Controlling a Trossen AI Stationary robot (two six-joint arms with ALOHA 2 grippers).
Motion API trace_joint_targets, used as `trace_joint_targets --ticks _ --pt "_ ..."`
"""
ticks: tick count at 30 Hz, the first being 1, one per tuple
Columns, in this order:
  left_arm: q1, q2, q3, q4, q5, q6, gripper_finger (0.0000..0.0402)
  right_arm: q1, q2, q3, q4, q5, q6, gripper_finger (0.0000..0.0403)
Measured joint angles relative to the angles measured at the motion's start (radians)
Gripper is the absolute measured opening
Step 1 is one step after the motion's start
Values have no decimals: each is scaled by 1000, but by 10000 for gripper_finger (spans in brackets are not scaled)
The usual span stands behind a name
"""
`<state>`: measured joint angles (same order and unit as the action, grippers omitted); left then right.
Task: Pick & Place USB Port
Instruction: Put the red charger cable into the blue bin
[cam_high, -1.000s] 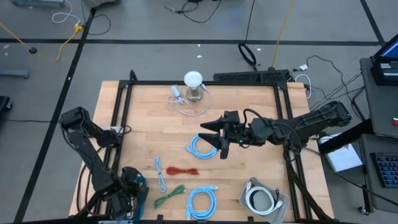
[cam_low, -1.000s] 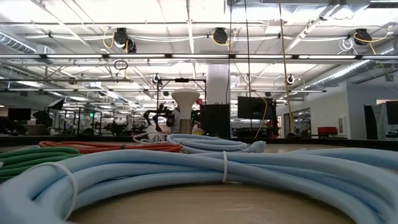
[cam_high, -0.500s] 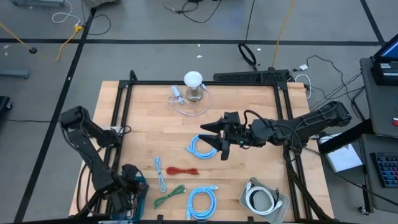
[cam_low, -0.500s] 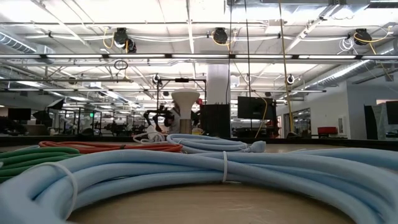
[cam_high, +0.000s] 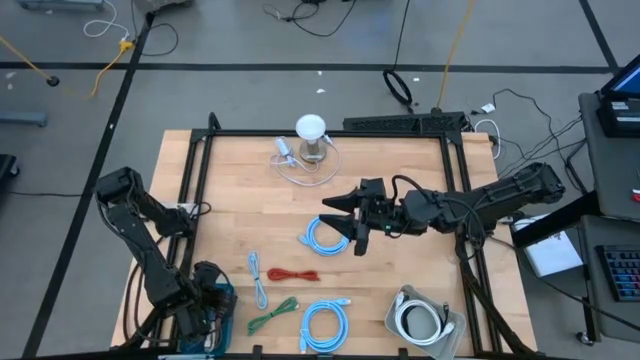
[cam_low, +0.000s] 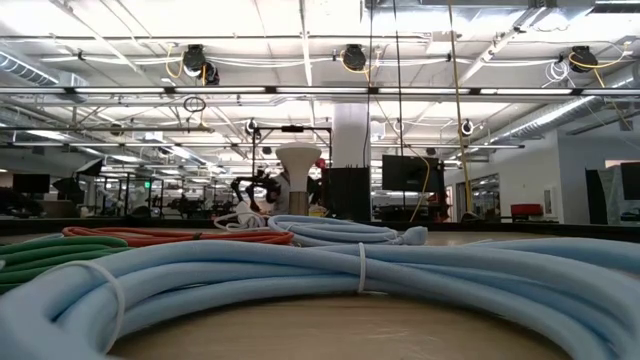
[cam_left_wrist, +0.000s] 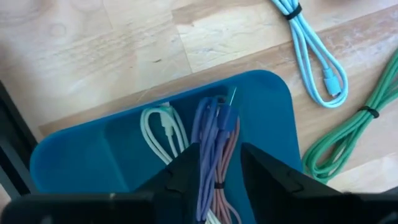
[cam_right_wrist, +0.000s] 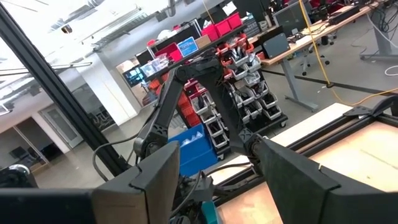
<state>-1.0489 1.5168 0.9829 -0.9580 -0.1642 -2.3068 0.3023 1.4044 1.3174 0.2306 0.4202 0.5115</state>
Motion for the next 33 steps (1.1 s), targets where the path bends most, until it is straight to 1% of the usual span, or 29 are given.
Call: trace_joint_targets --ticks 3,7,10,14,16,19,21,22,26,30,33 --pt "0 -16 0 -13 -10 -1 121 0 0 0 0 -1 0 215" --pt "0 -77 0 -65 -55 0 122 0 0 0 1 -1 4 215" --pt "0 -141 0 -106 -133 15 122 0 0 0 1 -2 6 215" --pt "8 -222 0 -111 -282 130 122 0 0 0 0 -5 12 215" --pt "40 -246 0 -114 -288 191 122 0 0 0 0 -5 12 215" --pt "122 -257 0 -105 -204 294 122 0 0 0 -13 -5 27 215" --pt "187 -253 0 -66 -136 399 122 0 0 0 -48 -4 34 215" --pt "220 -250 0 -33 -124 474 122 0 0 0 -71 -3 38 215" --pt "341 -234 0 113 -166 827 122 -6 0 0 -213 0 26 215" --pt "462 -218 0 154 -170 1144 122 -21 1 0 -380 -3 69 215" --pt "513 -199 0 176 -142 1387 122 -22 1 0 -430 -2 100 215"
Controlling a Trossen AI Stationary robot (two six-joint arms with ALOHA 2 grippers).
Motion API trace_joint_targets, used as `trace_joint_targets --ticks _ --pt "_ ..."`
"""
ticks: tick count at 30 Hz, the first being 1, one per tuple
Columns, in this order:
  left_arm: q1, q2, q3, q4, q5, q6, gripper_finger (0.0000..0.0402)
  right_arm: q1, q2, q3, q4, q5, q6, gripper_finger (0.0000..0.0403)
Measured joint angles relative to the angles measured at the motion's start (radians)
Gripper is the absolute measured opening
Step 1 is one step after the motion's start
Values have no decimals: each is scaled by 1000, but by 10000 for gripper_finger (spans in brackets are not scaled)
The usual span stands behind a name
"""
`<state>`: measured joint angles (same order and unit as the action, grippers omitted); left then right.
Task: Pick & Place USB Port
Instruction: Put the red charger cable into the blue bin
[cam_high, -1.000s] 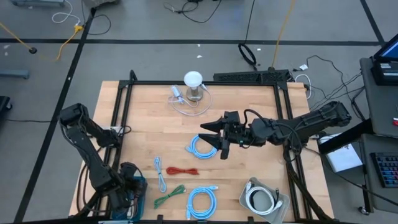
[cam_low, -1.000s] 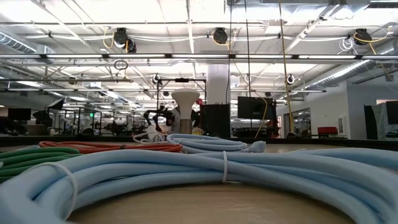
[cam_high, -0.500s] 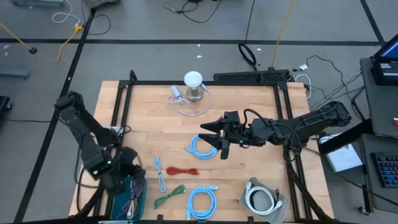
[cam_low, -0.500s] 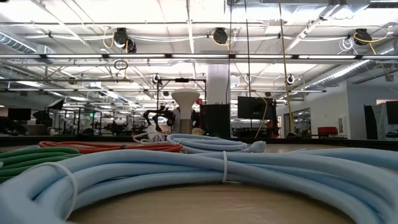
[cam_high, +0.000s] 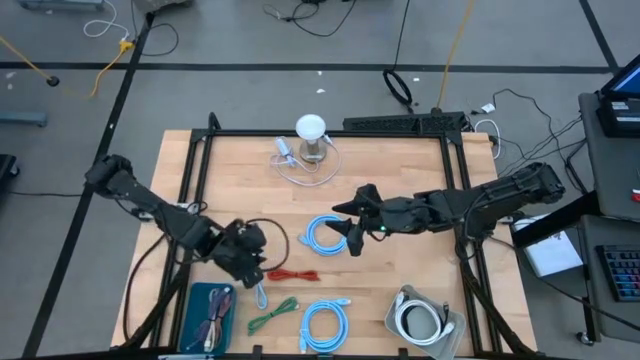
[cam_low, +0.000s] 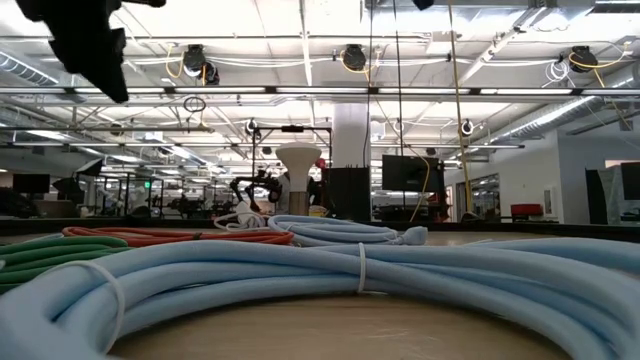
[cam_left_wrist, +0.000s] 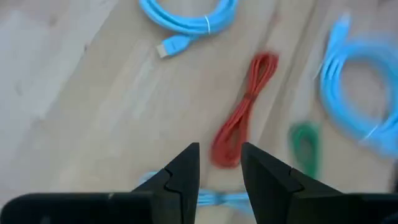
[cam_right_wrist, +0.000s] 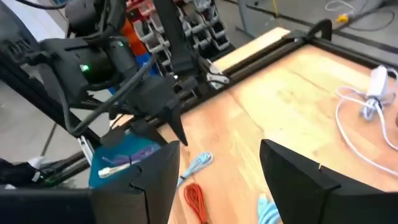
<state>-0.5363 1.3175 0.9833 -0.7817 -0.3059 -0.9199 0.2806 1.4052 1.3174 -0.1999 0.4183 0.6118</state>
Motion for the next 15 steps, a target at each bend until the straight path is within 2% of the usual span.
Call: trace_joint_targets --ticks 3,6,10,15 --pt "16 30 0 3 23 191 122 1 0 0 -40 -1 5 215" --pt "20 70 0 4 32 317 122 -6 0 0 -126 1 30 215" --pt "20 128 0 84 36 441 122 -12 0 0 -242 0 90 215" --pt "35 200 0 248 79 508 122 -11 0 0 -276 2 110 215"
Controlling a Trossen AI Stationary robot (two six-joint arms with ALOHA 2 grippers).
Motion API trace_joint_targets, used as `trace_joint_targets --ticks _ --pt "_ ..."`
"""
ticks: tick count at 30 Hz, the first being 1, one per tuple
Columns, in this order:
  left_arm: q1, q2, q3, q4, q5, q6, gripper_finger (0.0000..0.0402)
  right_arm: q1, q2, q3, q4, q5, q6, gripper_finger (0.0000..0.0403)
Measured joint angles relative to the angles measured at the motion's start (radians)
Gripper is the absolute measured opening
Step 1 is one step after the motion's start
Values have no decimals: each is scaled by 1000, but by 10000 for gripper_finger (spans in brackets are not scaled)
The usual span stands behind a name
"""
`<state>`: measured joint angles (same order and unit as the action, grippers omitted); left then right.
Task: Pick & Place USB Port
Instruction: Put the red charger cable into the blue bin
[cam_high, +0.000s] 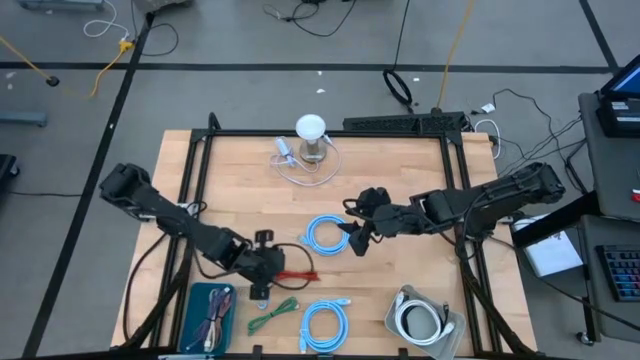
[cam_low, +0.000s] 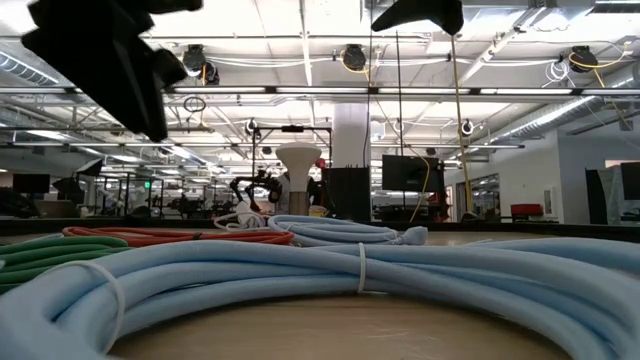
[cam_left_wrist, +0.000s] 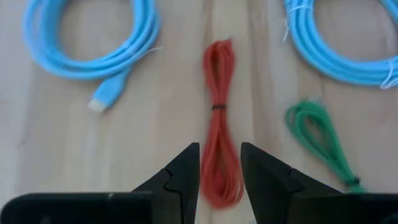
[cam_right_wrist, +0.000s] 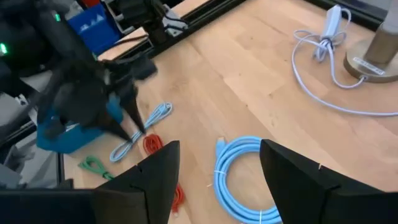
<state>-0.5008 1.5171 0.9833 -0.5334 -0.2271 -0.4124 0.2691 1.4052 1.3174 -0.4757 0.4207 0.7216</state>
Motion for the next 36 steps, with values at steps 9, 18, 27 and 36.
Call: trace_joint_targets --ticks 9,18,27,36 --pt "17 107 0 87 62 77 122 0 0 0 -1 28 26 215" --pt "62 164 0 123 74 125 122 0 0 0 -1 28 42 215" --pt "90 178 0 151 123 136 122 0 0 0 -1 28 45 215" --pt "89 178 0 162 135 137 122 0 0 0 0 28 45 215"
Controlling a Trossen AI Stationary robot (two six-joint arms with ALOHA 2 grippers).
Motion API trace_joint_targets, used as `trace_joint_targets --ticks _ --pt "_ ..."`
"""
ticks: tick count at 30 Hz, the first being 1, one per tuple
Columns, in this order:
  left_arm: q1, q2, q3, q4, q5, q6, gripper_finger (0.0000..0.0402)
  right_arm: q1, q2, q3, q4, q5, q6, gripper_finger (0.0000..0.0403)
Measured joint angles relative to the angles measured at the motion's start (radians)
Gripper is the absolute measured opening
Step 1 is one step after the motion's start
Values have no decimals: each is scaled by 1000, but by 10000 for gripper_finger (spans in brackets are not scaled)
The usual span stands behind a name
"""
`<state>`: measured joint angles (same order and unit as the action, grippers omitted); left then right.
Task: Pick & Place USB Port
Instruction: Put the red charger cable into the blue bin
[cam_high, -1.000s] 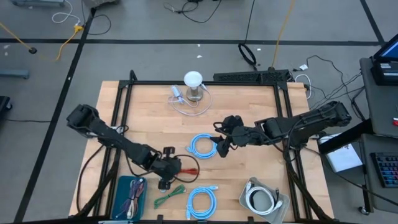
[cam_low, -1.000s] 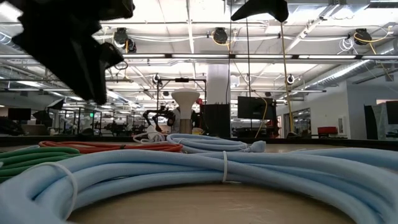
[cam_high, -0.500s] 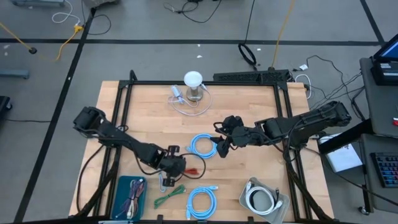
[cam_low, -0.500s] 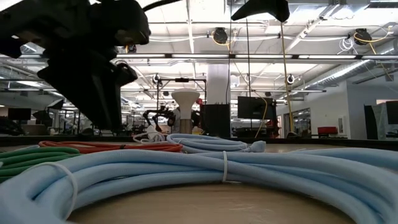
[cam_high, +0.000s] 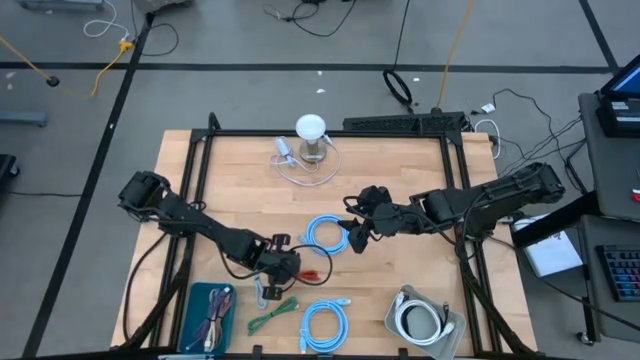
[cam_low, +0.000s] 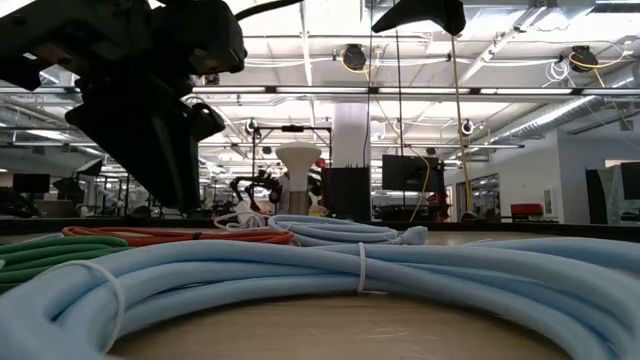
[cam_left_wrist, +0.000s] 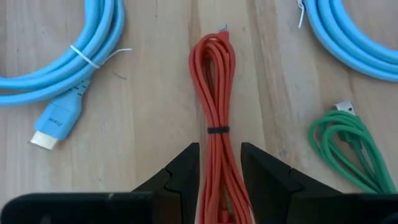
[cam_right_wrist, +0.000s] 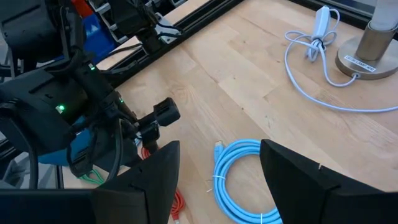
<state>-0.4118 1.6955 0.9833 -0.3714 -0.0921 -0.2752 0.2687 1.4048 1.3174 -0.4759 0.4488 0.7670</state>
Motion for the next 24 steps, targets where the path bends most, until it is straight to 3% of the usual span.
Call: trace_joint_targets --ticks 10,14,17,20,24 --pt "-18 109 4 44 72 -35 122 0 0 0 1 0 7 215" --pt "-30 130 5 42 57 -86 120 0 0 0 6 0 7 215" --pt "-24 119 4 37 46 -139 93 0 0 0 9 0 7 215" --pt "-8 93 1 30 51 -197 28 0 0 0 20 0 7 215" --pt "14 27 -3 12 31 -338 14 -1 0 0 53 0 2 215"
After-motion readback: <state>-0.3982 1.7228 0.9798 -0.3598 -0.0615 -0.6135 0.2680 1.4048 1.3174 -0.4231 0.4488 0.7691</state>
